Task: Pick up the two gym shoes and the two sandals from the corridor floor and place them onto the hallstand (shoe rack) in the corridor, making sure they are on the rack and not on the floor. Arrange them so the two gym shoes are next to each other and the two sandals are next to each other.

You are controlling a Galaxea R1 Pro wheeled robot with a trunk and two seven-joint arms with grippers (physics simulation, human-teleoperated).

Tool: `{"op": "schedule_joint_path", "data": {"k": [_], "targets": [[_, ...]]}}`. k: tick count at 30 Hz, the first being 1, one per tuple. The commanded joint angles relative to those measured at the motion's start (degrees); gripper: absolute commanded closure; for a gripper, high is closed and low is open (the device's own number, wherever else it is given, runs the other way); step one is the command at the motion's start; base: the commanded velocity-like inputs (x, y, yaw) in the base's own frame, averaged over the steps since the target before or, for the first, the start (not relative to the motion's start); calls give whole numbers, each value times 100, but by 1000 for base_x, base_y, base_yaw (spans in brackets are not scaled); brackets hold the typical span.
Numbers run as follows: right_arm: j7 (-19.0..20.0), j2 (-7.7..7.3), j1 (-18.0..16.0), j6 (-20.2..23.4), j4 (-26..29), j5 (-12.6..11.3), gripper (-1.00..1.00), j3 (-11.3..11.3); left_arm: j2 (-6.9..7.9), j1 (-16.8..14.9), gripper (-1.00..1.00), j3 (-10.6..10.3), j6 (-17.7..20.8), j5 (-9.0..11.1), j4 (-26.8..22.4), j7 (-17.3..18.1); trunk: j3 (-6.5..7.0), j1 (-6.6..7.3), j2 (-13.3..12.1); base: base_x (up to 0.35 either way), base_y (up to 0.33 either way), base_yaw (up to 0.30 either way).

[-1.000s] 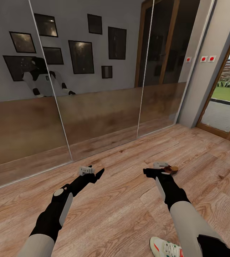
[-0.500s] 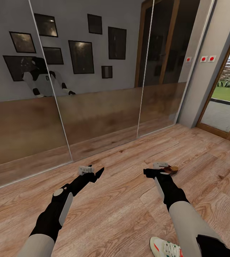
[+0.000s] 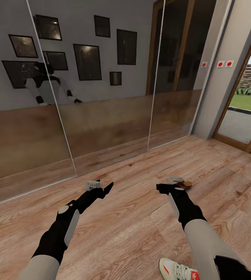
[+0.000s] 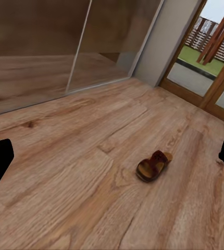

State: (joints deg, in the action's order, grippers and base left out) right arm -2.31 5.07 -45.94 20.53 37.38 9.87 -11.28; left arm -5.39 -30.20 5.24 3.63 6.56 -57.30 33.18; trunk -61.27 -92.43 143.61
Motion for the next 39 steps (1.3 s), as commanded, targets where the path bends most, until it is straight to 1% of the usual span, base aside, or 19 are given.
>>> {"op": "schedule_joint_path", "data": {"k": [1,4,28,32,39], "targets": [[13,8,-2,31,8,59,-100,-24,-6,-3,-100,20,39,39,-1,40,-5,1,2,0,-198,0],[17,10,-2,32,12,59,-100,-24,-6,-3,-100,25,41,39,-1,40,-5,1,2,0,-114,0],[20,10,-2,30,15,59,-100,-23,-6,-3,-100,27,42,39,-1,31,-5,1,2,0,-17,-2],[20,6,-2,33,15,59,-100,-23,-6,-3,-100,27,42,39,-1,31,-5,1,2,0,-3,-148],[20,9,-2,36,15,59,-100,-23,-6,-3,-100,29,42,39,-1,31,-5,1,2,0,0,-267]]}}
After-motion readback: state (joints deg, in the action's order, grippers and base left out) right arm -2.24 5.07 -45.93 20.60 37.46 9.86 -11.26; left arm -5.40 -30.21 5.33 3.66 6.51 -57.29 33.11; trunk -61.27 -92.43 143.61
